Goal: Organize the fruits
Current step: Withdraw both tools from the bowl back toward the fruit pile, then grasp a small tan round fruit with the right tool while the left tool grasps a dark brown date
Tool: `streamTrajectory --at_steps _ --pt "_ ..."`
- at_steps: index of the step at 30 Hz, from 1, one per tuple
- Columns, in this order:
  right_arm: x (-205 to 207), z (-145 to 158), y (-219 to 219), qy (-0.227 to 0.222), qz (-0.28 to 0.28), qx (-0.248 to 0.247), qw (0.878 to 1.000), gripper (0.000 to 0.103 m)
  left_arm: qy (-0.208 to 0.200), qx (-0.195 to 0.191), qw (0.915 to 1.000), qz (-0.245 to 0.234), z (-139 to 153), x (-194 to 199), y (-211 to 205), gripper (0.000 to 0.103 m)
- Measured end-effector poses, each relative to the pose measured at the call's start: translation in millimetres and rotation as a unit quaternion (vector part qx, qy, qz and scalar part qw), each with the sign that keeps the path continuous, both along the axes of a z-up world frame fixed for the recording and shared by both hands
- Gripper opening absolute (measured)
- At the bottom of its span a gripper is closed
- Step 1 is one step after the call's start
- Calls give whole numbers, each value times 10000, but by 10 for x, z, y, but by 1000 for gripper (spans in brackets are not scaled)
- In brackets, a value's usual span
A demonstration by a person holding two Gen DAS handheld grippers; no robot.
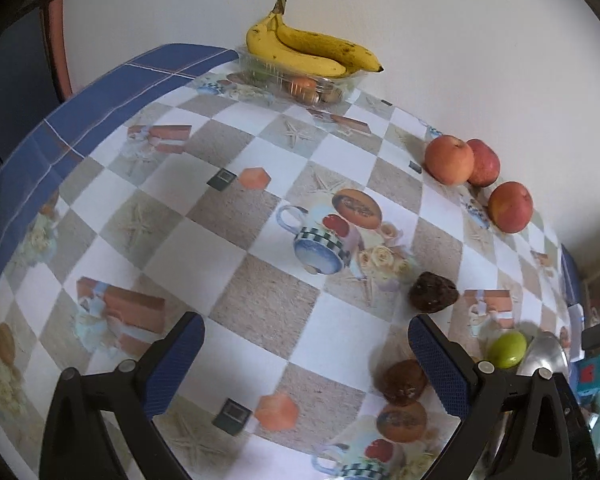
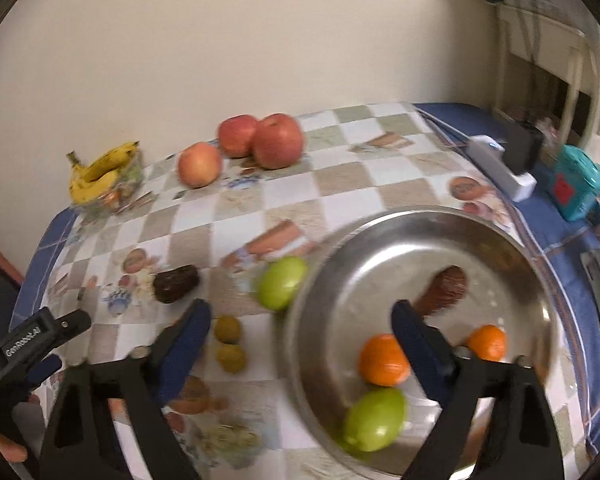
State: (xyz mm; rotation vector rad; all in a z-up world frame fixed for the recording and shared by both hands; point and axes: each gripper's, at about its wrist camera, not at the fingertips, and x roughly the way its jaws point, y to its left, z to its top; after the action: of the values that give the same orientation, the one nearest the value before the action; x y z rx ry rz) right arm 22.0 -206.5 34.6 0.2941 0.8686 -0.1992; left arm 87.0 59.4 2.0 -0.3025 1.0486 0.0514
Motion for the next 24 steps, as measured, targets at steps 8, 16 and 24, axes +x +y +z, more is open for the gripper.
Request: streamTrajectory --at_steps 8,16,24 --pt "218 -81 352 399 508 -22 9979 68 286 -322 9989 -178 -60 51 -18 103" --pt "444 -207 399 786 599 334 9945 49 264 -552 9980 -163 -36 100 -86 90" --pt "541 -294 405 1003 733 403 9914 38 564 -891 9932 -496 -174 183 -327 80"
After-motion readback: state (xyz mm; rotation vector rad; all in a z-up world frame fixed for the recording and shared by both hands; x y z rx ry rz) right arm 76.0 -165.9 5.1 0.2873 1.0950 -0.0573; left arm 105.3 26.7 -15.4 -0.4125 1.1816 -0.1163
